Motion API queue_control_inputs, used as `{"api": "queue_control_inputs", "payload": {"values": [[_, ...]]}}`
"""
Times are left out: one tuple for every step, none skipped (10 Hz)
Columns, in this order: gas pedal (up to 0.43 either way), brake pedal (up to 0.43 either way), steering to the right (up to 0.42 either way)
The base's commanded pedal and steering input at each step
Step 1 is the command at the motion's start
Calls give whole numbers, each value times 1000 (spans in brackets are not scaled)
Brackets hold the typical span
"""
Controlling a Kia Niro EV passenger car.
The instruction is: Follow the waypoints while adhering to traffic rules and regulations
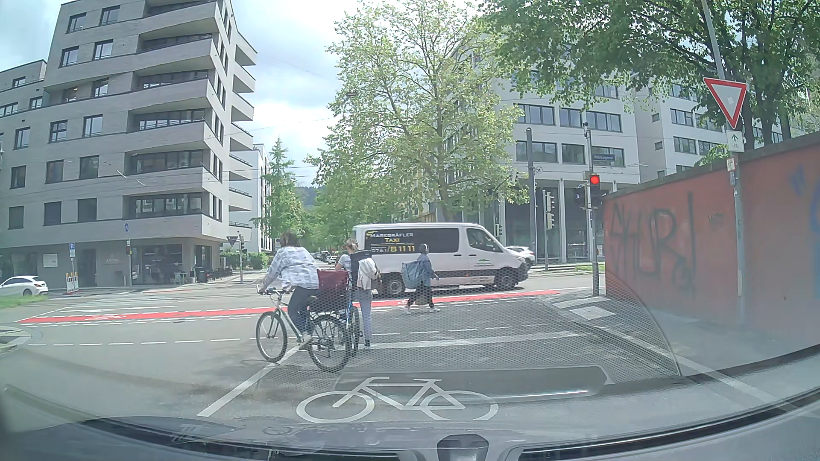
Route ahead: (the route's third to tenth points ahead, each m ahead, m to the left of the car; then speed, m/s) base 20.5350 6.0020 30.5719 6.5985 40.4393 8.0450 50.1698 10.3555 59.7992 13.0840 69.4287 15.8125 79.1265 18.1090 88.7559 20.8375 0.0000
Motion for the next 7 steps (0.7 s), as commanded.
{"api": "queue_control_inputs", "payload": {"values": [[0, 226, -8], [0, 226, -8], [0, 226, -8], [0, 226, -8], [0, 226, -8], [0, 226, -8], [0, 226, -8]]}}
